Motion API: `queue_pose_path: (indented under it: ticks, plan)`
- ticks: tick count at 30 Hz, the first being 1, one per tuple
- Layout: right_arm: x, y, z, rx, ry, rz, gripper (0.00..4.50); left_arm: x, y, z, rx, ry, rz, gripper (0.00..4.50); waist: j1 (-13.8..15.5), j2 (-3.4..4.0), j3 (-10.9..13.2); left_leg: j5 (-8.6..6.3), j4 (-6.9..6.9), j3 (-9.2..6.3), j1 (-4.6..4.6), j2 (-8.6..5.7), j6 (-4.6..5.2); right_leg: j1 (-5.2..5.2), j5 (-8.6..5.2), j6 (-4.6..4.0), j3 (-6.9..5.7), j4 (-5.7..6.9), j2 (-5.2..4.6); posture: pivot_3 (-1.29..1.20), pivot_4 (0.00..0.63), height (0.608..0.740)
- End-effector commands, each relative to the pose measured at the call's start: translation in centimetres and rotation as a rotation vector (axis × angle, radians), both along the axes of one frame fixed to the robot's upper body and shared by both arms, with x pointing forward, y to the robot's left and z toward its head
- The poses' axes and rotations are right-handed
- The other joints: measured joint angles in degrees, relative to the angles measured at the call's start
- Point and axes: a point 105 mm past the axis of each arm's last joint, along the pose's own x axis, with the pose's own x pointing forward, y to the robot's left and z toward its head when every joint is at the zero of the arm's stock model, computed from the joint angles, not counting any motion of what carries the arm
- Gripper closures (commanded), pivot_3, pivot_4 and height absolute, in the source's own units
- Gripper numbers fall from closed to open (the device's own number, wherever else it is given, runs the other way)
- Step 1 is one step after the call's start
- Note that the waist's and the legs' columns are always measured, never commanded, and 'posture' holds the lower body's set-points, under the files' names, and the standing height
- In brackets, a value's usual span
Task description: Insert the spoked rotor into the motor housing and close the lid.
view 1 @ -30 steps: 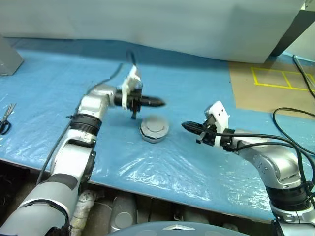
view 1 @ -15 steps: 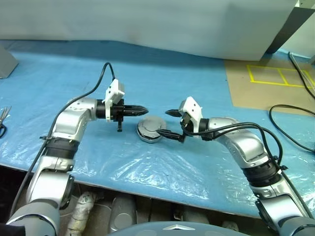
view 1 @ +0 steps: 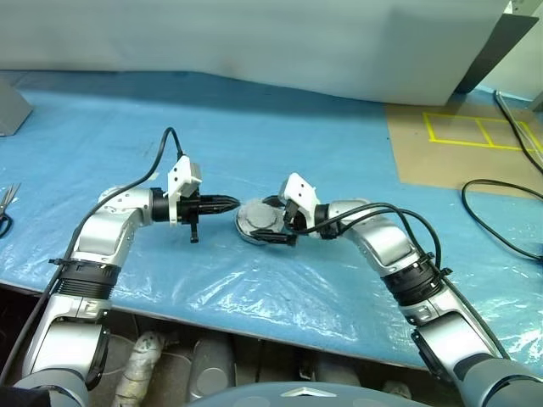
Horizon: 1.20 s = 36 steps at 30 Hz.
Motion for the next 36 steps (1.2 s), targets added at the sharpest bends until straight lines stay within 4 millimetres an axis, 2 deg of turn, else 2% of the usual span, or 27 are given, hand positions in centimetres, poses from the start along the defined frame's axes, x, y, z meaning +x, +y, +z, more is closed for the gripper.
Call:
queue_pose_path:
  ticks: [1, 4, 7, 16, 21, 23, 27, 33, 36]
  plan:
    - [-0.3, 0.2, 0.0, -0.01, -0.026, 0.024, 0.02, 0.2, 0.2, 0.8, -0.009, -0.041, 0.015, 4.5, 0.0, 0.0, 0.0, 0.0, 0.0, 0.0, 0.01, 0.01, 0.0, 0.0, 0.0, 0.0, 0.0, 0.01, 0.01, 0.0, 0.15, 0.74]
    - [-0.1, 0.0, 0.3, -0.012, -0.052, 0.015, 0.54, 0.5, 0.2, 0.8, -0.011, -0.041, 0.026, 4.5, 0.0, 0.0, 0.0, 0.0, 0.0, 0.0, 0.01, 0.03, 0.0, 0.0, 0.0, 0.0, 0.0, 0.01, 0.03, 0.0, 0.15, 0.74]
    - [0.0, 0.4, 0.7, -0.004, -0.069, 0.012, 1.49, 0.5, 0.2, 0.8, -0.011, -0.042, 0.029, 4.5, 0.0, 0.0, 0.0, 0.0, 0.0, 0.0, 0.01, 0.02, 0.0, 0.0, 0.0, 0.0, 0.0, 0.01, 0.03, 0.0, 0.15, 0.74]
    - [0.1, 1.3, 1.3, 0.006, -0.094, -0.005, 1.52, 0.7, 0.1, 0.8, -0.02, -0.041, 0.037, 4.5, -0.6, 0.0, 0.0, 0.0, 0.01, 0.01, 0.02, 0.06, 0.0, -0.02, 0.0, 0.0, 0.01, 0.04, 0.05, 0.0, 0.15, 0.74]
    - [0.5, -0.4, 1.0, -0.019, -0.076, -0.026, 1.52, 0.6, -0.2, 0.7, -0.018, -0.041, 0.027, 4.5, -0.7, 0.0, 0.0, 0.0, 0.01, 0.01, 0.01, 0.04, 0.0, -0.01, 0.0, 0.0, 0.01, 0.02, 0.04, 0.0, 0.15, 0.74]
    - [1.1, -1.2, 1.9, 0.007, -0.074, -0.054, 1.52, 0.6, -0.3, 0.7, -0.02, -0.04, 0.023, 4.5, -0.7, 0.0, 0.0, 0.0, 0.0, 0.01, 0.0, 0.03, 0.0, -0.01, 0.0, 0.0, 0.01, 0.02, 0.03, 0.0, 0.15, 0.74]
    - [1.2, -1.6, 4.2, 0.079, -0.076, -0.056, 1.52, 0.7, -0.5, 0.7, -0.024, -0.039, 0.021, 4.5, -0.8, 0.0, 0.0, 0.0, 0.0, 0.01, -0.01, 0.04, 0.0, -0.02, 0.0, 0.0, 0.01, 0.03, 0.04, 0.0, 0.15, 0.74]
    - [0.6, -0.6, 3.1, 0.066, -0.059, -0.044, 1.52, 0.9, -0.8, 0.7, -0.028, -0.04, 0.017, 4.5, -1.0, 0.0, 0.0, 0.0, 0.0, 0.02, -0.01, 0.05, 0.01, -0.04, 0.0, 0.0, 0.01, 0.03, 0.05, 0.0, 0.15, 0.74]
    - [0.6, -0.1, 3.3, 0.091, -0.052, -0.052, 1.52, 1.0, -0.7, 0.7, -0.027, -0.04, 0.015, 4.5, -1.1, 0.0, 0.0, 0.0, -0.01, 0.03, -0.02, 0.05, 0.01, -0.07, 0.0, -0.01, 0.01, 0.03, 0.05, 0.0, 0.15, 0.74]
